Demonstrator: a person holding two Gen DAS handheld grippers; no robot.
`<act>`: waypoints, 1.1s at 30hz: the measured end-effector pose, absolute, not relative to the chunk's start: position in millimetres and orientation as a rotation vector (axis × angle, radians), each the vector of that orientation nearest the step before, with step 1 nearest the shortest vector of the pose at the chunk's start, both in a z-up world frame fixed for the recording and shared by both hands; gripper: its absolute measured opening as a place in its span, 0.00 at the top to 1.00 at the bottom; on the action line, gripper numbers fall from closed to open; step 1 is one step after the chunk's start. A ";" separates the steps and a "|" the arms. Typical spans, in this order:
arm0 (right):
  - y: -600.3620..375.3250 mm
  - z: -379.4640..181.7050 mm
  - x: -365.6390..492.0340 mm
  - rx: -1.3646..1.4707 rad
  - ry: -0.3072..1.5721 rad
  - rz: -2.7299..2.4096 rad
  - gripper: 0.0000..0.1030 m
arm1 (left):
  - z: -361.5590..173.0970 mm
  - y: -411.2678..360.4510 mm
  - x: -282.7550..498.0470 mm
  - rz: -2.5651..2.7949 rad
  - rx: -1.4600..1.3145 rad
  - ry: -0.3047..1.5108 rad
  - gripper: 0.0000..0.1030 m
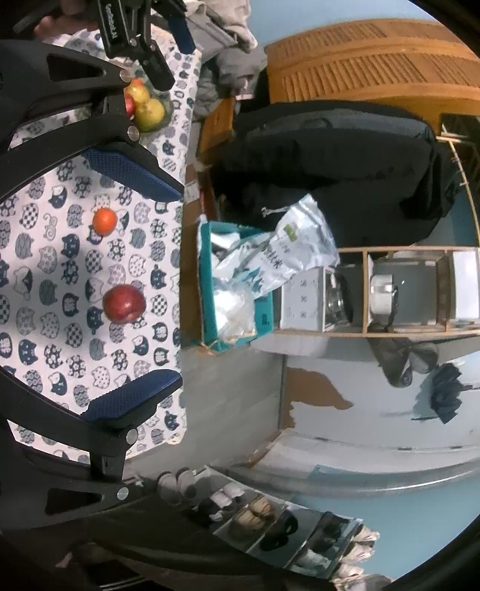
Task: Organize fruits
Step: 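Move both tools toward the small orange and red apple on the table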
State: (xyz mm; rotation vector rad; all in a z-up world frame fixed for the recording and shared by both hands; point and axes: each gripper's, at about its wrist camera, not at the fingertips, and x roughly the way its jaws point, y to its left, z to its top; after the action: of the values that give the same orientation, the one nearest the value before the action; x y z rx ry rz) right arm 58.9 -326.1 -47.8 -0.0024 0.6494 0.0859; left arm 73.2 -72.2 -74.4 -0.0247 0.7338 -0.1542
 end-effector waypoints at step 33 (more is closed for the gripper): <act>-356.6 -218.2 123.0 0.033 1.081 0.067 0.12 | -242.6 -139.3 142.7 -0.190 0.080 1.134 0.08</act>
State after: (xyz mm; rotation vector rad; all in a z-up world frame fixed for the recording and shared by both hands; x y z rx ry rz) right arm 123.0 -356.6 -218.2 0.0328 1.0811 0.0667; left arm 142.7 -139.3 -242.6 0.0798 1.1339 -0.1899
